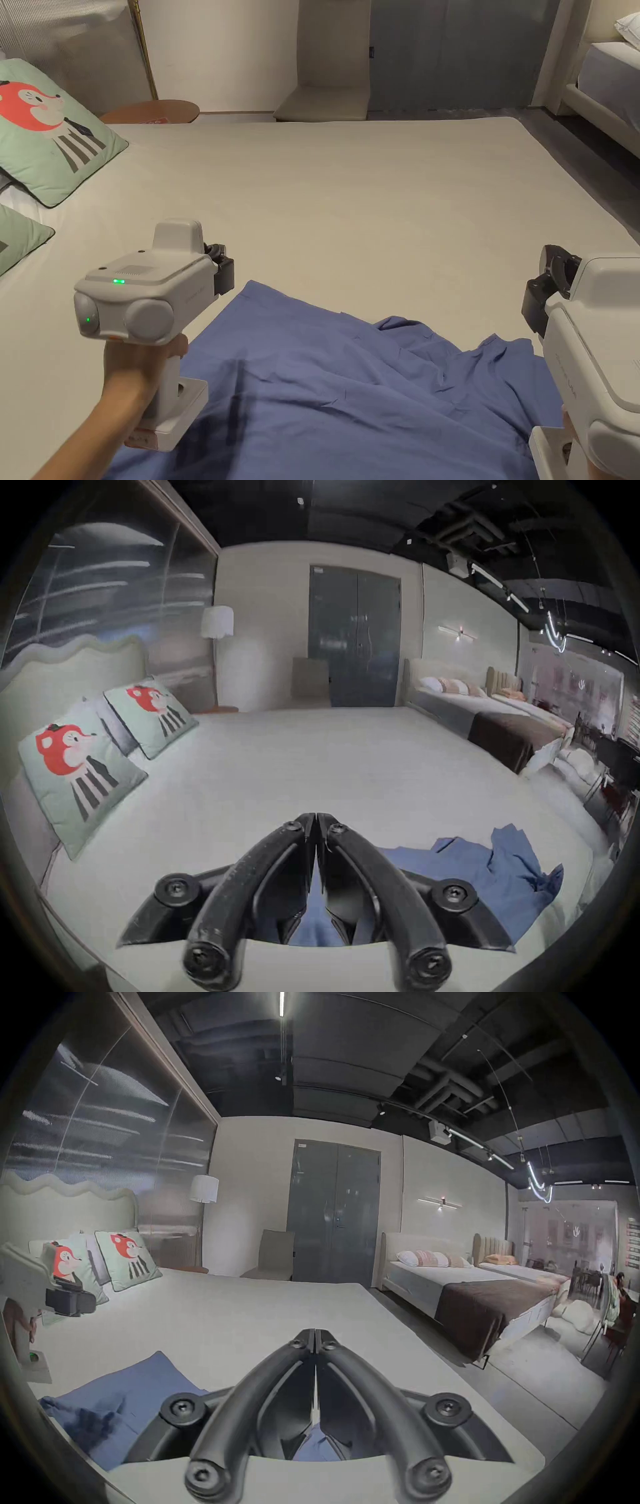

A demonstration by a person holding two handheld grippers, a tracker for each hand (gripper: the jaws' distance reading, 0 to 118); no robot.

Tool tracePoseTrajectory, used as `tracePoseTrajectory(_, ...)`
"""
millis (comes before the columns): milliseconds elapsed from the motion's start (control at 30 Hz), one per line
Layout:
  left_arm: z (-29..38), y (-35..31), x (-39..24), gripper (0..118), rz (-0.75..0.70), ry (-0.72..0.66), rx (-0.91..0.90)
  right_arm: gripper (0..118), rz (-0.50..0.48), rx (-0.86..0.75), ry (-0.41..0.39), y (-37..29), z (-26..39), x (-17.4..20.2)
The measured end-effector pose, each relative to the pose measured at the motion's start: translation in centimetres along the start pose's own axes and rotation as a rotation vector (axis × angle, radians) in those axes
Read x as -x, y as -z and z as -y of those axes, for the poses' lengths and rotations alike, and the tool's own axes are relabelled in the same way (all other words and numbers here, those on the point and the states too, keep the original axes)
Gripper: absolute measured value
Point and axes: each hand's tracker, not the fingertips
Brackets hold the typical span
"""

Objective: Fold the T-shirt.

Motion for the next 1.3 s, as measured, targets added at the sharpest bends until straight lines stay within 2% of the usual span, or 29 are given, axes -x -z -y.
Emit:
tracePoseTrajectory(267,-1.4,11.7,1.2,3,0.041,0.026,0.258,1,0.015,0.052,-0.014,4.3,1.2,0.1)
tracePoseTrajectory(300,-1.2,13.2,1.5,12,0.038,0.028,0.28,1,0.018,0.058,-0.015,4.8,1.4,0.1)
tracePoseTrajectory(367,-0.9,16.3,1.6,69,0.025,0.047,0.355,1,0.029,0.075,-0.022,5.8,1.9,0.1)
tracePoseTrajectory(400,-0.5,17.8,1.7,90,0.021,0.037,0.384,1,0.033,0.082,-0.024,6.2,2.1,0.0)
tracePoseTrajectory(433,0.0,19.0,1.8,102,0.031,0.034,0.423,1,0.035,0.091,-0.022,6.6,2.4,-0.1)
tracePoseTrajectory(633,2.8,24.5,2.0,99,0.024,-0.002,0.508,1,0.061,0.15,-0.019,8.9,4.1,-0.5)
tracePoseTrajectory(700,3.7,25.1,1.6,94,0.031,0.004,0.54,1,0.065,0.163,-0.022,9.3,4.6,-0.6)
tracePoseTrajectory(800,5.0,25.8,0.6,60,0.039,0.037,0.564,1,0.067,0.179,-0.034,9.6,5.2,-0.7)
tracePoseTrajectory(833,5.2,25.6,0.2,60,0.028,0.07,0.537,1,0.065,0.185,-0.036,9.7,5.4,-0.8)
tracePoseTrajectory(867,5.2,25.2,-0.2,53,0.005,0.104,0.504,1,0.064,0.188,-0.037,9.7,5.5,-0.8)
tracePoseTrajectory(900,5.1,24.8,-0.5,38,0.036,0.109,0.498,1,0.065,0.19,-0.038,9.6,5.6,-0.9)
tracePoseTrajectory(933,5.1,24.5,-0.8,9,0.069,0.099,0.501,1,0.066,0.193,-0.038,9.6,5.6,-1.0)
tracePoseTrajectory(967,5.0,24.5,-0.9,2,0.08,0.102,0.501,1,0.067,0.197,-0.037,9.6,5.6,-1.1)
tracePoseTrajectory(1067,5.0,23.8,-1.9,2,0.03,0.188,0.463,1,0.07,0.209,-0.018,9.2,5.5,-1.7)
tracePoseTrajectory(1167,3.9,22.5,-1.7,2,0.028,0.162,0.431,1,0.076,0.255,0.022,8.8,5.6,-2.7)
tracePoseTrajectory(1267,2.4,20.5,-1.6,2,0.029,0.175,0.38,1,0.093,0.36,0.079,8.5,6.0,-4.3)
tracePoseTrajectory(1300,1.9,19.7,-1.5,2,0.035,0.183,0.362,2,0.097,0.426,0.072,8.6,6.3,-4.8)
